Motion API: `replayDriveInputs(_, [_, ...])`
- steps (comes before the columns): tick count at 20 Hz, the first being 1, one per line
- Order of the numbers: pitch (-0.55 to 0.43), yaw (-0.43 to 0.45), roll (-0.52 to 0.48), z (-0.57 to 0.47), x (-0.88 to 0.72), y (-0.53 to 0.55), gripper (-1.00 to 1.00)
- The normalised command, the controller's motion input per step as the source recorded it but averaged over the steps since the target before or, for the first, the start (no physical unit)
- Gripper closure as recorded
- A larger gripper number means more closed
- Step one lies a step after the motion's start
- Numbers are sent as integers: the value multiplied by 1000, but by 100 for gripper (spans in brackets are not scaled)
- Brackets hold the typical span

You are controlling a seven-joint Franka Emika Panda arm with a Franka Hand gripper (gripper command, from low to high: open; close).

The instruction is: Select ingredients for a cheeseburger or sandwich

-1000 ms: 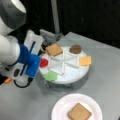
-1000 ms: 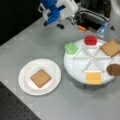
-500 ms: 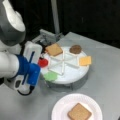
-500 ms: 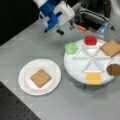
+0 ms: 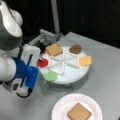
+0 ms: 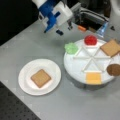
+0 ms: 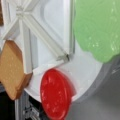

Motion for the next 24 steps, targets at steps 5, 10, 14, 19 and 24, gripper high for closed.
replayDriveInputs(5, [-60, -12, 294, -205, 236, -254, -100])
replayDriveInputs(10, [-65, 20, 240, -119, 207, -259, -100])
replayDriveInputs(14, [-76, 53, 239, -73, 198, -226, -100])
replayDriveInputs(19, [-100, 81, 283, -142, 217, -176, -100])
replayDriveInputs(24, [-63, 73, 268, -126, 205, -177, -100])
